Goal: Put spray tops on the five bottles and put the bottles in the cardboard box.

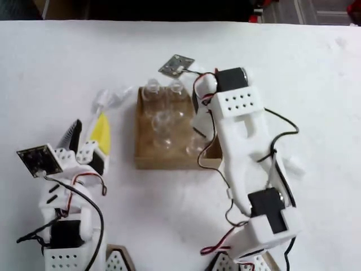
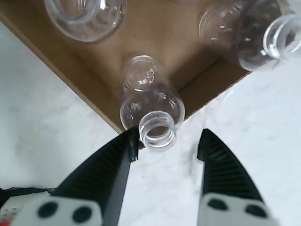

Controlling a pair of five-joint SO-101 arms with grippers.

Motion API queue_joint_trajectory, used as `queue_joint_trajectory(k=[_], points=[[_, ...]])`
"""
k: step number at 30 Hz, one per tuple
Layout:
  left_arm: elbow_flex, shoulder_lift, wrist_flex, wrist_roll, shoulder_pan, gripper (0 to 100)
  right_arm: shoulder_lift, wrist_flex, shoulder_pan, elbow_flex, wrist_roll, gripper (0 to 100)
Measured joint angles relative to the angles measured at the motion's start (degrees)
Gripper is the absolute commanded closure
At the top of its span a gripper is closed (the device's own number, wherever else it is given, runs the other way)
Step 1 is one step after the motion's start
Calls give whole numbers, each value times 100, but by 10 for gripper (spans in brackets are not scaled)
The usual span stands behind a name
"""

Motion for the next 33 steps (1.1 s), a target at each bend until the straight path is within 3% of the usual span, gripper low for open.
queue_joint_trajectory(k=[14,20,26,33], points=[[0,0,0,0,0,797,-2514,0,79,396,-114,818],[9,0,0,0,0,797,-3068,-79,870,914,-1002,818],[211,0,-176,-308,167,801,-3771,-545,1837,2013,-2549,818],[273,0,-308,-413,229,801,-4369,-2233,2998,4255,-3314,818]])
